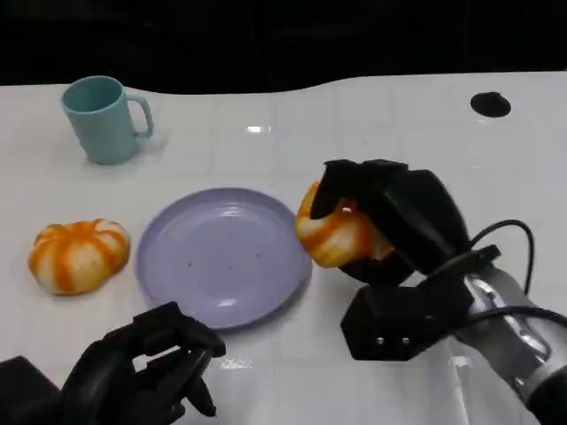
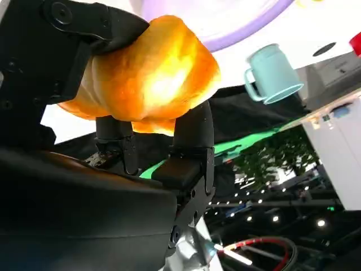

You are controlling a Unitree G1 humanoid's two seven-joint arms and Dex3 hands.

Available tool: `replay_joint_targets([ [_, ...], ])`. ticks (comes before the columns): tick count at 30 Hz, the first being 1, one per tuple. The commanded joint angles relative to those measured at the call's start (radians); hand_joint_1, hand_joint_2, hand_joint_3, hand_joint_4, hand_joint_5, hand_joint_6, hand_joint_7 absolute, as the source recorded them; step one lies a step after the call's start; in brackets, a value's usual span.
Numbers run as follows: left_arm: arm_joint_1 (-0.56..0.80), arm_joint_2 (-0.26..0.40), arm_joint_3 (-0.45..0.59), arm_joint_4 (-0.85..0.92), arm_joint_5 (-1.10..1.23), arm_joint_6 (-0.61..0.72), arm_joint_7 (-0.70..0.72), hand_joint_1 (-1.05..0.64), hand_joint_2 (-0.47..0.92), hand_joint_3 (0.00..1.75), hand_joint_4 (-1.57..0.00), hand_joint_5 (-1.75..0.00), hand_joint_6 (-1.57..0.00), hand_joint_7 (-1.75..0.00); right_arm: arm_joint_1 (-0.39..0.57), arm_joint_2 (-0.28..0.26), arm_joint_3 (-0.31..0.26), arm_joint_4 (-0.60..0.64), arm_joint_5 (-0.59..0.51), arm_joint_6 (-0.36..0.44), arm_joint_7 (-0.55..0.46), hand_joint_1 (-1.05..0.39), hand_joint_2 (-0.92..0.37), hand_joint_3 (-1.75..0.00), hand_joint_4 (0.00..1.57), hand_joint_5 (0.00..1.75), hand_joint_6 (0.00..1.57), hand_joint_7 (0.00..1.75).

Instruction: Grasp the bread from the table and place it into the plate.

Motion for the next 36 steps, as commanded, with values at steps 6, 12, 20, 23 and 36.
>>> replay_joint_targets([
  [6,0.012,0.001,0.006,-0.017,-0.007,0.013,0.014,-0.44,0.92,0.42,-0.7,-1.63,-0.7,-1.25,-0.147,0.098,0.049,0.201,-0.009,-0.017,-0.03,-0.17,-0.29,-1.31,1.01,1.75,0.75,1.75],
  [12,0.016,0.003,0.003,-0.019,0.001,0.007,0.011,-0.44,0.92,0.43,-0.7,-1.63,-0.7,-1.25,-0.242,0.182,0.071,0.365,-0.003,-0.021,-0.041,-0.2,-0.32,-1.32,0.98,1.75,0.79,1.55],
  [20,0.019,0.0,-0.001,-0.023,0.003,0.002,0.011,-0.43,0.92,0.44,-0.69,-1.65,-0.68,-1.28,-0.32,0.262,0.066,0.512,0.011,-0.007,-0.061,-0.18,-0.35,-1.21,0.94,1.75,0.78,1.49],
  [23,0.018,0.0,-0.001,-0.021,-0.003,0.0,0.005,-0.43,0.92,0.44,-0.69,-1.64,-0.68,-1.27,-0.329,0.276,0.057,0.525,0.03,0.013,-0.027,-0.17,-0.45,-1.04,0.84,1.74,0.85,1.14],
  [36,0.015,0.002,0.001,-0.01,-0.004,-0.01,0.002,-0.44,0.92,0.43,-0.7,-1.63,-0.69,-1.26,-0.347,0.25,0.104,0.488,0.037,0.054,0.207,-0.56,-0.91,-0.25,0.02,0.35,0.29,0.01],
])
